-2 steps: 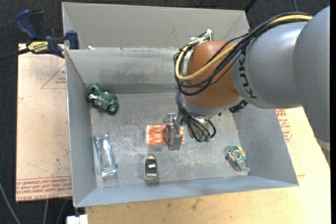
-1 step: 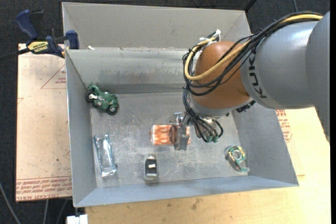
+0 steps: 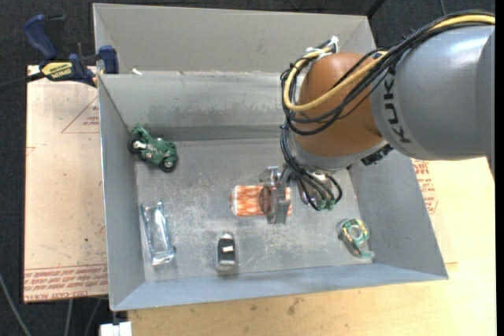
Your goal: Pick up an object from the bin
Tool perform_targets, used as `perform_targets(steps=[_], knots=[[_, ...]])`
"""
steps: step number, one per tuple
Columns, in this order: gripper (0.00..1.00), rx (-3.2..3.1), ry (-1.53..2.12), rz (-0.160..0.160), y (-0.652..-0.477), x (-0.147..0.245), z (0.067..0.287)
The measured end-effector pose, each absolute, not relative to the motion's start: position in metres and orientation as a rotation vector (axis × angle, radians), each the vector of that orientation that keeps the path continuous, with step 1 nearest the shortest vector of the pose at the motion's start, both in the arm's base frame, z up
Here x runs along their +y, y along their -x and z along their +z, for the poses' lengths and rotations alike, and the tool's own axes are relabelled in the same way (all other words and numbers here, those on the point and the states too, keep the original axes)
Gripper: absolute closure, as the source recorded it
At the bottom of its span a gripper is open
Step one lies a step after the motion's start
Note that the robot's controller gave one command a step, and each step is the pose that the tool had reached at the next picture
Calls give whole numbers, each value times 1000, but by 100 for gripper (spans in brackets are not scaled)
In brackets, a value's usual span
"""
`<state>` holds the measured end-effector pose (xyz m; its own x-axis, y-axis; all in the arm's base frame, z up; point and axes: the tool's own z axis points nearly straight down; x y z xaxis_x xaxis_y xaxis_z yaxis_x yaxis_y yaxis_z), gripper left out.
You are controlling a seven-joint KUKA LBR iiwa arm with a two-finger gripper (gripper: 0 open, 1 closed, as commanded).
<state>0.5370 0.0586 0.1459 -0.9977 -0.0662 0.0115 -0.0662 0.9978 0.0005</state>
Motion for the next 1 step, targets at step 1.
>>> perform_targets(steps=[1], knots=[[100,-3160,-104,-4,-542,58,154]])
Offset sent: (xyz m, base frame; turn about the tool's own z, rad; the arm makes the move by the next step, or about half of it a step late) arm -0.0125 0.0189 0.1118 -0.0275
